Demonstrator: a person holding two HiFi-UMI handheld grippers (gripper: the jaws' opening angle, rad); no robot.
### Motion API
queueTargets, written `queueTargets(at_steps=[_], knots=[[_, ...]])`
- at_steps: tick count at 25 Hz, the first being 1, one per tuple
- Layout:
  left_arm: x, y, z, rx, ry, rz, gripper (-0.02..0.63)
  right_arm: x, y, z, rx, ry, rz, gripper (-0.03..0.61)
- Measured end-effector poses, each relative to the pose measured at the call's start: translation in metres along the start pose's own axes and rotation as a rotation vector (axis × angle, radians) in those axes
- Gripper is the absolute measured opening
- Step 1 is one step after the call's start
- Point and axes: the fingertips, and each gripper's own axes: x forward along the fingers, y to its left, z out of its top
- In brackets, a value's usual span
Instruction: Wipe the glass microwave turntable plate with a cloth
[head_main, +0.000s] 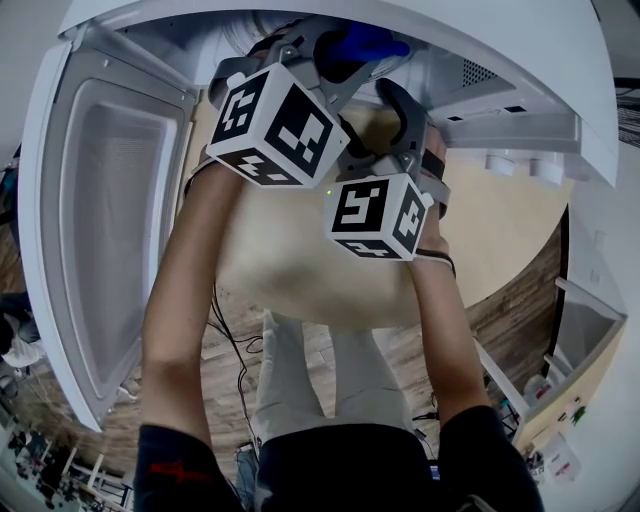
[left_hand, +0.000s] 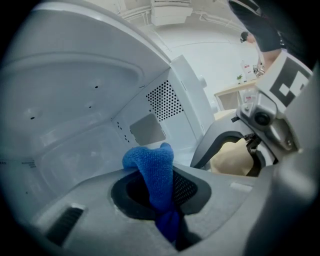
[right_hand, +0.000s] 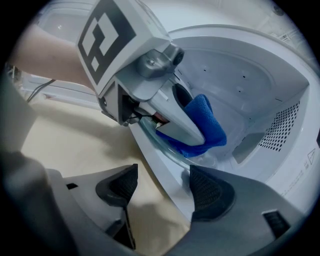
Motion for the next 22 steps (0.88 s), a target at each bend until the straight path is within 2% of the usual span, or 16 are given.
queueTargets(at_steps=[14, 22], knots=[[-0.001, 0.007, -0.006, -0.002, 0.052, 0.061, 0.054, 0.000, 0.000, 0.001, -0.004, -0.003, 0.003, 0.291], [-0.007, 0.018, -0.015, -0.037, 0.071, 0.110, 0.054, 0.000, 0.000, 0.000, -0.004, -0.003, 0.005, 0.291]])
